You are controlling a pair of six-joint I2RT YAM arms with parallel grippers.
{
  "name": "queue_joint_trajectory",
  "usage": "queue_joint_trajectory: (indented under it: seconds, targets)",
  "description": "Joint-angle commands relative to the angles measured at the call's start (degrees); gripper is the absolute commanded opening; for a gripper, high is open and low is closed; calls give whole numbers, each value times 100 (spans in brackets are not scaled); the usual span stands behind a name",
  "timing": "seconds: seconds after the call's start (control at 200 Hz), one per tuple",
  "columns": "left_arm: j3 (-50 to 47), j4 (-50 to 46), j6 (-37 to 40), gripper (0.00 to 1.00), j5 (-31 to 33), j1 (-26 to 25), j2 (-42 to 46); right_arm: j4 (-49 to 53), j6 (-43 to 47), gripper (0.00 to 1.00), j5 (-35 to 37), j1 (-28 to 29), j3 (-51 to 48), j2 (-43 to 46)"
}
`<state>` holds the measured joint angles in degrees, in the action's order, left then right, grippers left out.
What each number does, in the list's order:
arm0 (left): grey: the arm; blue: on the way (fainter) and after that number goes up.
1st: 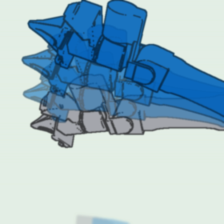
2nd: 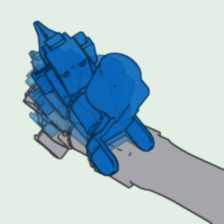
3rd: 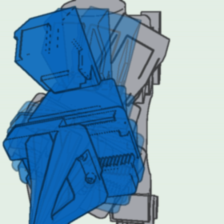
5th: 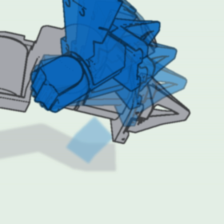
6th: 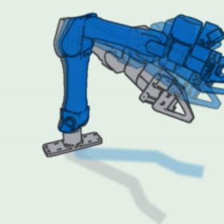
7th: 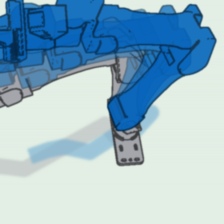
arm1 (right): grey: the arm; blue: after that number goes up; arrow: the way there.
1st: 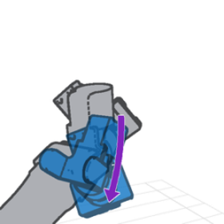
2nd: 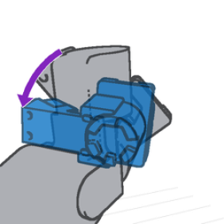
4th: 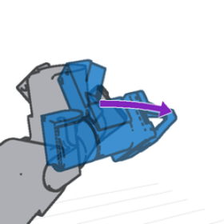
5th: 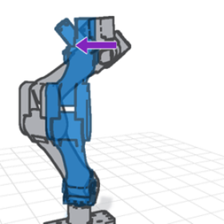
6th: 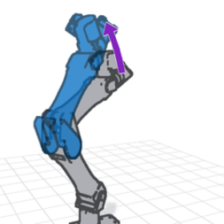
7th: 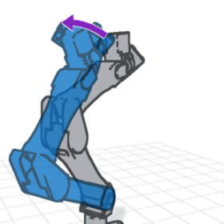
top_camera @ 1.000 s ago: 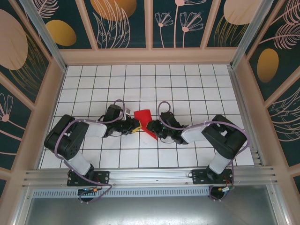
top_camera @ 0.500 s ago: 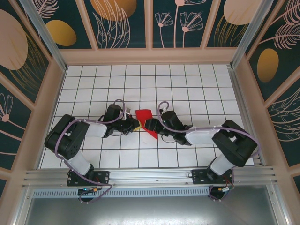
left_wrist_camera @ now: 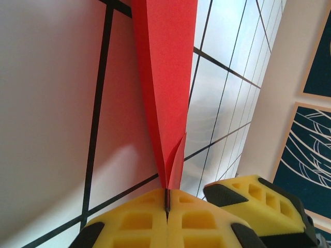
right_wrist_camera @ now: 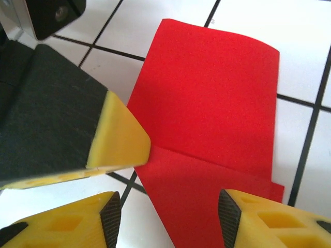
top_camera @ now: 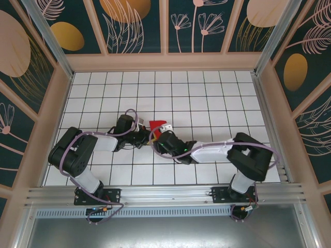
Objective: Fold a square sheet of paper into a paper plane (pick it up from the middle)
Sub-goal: Fold the wing for the fifth time at the center of the table.
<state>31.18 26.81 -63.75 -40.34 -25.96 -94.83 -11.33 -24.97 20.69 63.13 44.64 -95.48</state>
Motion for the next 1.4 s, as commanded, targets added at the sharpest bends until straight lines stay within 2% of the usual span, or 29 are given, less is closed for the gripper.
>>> queue_joint_trajectory:
  seconds: [0.0, 0.205, 0.435, 0.811, 0.936, 1.011, 1.101, 1.231, 1.391]
  targets:
    - [16, 0, -55, 0, 2, -38, 96, 580, 415, 53, 974, 183, 501, -514]
    - [19, -40, -42, 0, 13, -35, 122, 952, 258, 48, 1659, 353, 838, -1023]
    - [29, -50, -42, 0, 26, -34, 122, 1009, 150, 42, 1791, 419, 711, -1050]
    - [90, -206, 10, 2, 78, -33, 184, 1047, 212, 25, 1910, 454, 666, -1122]
    - [161, -351, 15, 11, 158, -25, 281, 981, 234, 17, 1939, 459, 587, -1035]
    - [298, -665, 142, 24, 319, 23, 405, 894, 238, 14, 1911, 447, 505, -941]
    - [443, -1035, 317, 35, 485, 180, 562, 708, 265, 11, 1760, 416, 370, -778]
    - [478, -1319, 432, 47, 582, 525, 772, 255, 291, 9, 1154, 273, 56, -437]
    - [440, -1480, 500, 52, 775, 646, 994, -413, 250, 7, 242, -29, -381, 8]
